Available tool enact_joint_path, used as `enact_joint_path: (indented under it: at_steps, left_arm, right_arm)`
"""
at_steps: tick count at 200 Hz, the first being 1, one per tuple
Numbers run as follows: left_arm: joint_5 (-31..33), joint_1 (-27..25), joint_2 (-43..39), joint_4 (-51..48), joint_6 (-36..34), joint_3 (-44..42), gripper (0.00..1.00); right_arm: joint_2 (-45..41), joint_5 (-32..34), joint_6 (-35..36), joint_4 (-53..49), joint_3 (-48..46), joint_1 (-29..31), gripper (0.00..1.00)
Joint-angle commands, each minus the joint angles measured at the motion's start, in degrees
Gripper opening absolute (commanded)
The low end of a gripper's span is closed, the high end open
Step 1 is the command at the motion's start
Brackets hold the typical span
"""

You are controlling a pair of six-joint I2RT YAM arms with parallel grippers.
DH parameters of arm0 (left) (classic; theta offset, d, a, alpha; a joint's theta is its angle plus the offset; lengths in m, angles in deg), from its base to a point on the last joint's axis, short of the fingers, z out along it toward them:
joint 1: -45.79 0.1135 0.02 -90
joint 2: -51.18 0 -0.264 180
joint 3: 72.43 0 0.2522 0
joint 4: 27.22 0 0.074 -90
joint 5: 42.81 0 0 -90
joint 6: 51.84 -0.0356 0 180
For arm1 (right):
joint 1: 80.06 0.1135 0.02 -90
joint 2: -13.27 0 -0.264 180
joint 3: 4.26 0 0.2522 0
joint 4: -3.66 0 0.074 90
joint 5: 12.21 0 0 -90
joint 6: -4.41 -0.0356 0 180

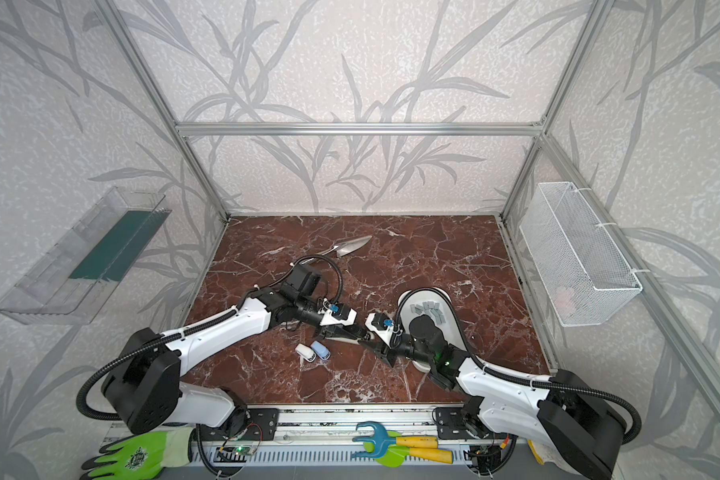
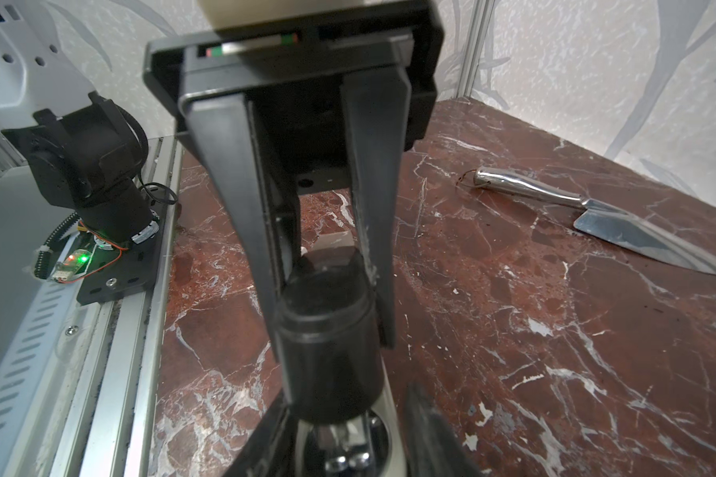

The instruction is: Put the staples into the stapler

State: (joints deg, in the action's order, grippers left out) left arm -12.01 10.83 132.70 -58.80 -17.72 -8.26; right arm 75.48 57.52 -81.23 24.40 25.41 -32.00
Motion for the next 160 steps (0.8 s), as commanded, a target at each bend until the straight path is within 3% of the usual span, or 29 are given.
enact_joint_path:
  at_steps: [1,58,136,160]
  left_arm:
    - [-5.1,0.2,-0.7,-1.5,-3.6,1.6,0.00]
    - [-6.6,0.2,2.3,-4.7,-5.9,3.8,0.00]
    - [-8.0,1.3,2.7,-2.5,-5.6,4.4,0.00]
    - [-12.1,4.1,1.8,0.6,-4.1,4.1,0.00]
  right_arm:
    - [0.2,-1.5,-1.3,3.4,1.0,0.0,0.40]
    - [1.8,-2.2,-2.4,5.0,1.0,0.0,0.32]
    - [5.2,-3.7,-2.5,6.3,0.7,0.7,0.00]
    - [6.2,0.4,-2.5,6.1,-0.9,1.6,0.00]
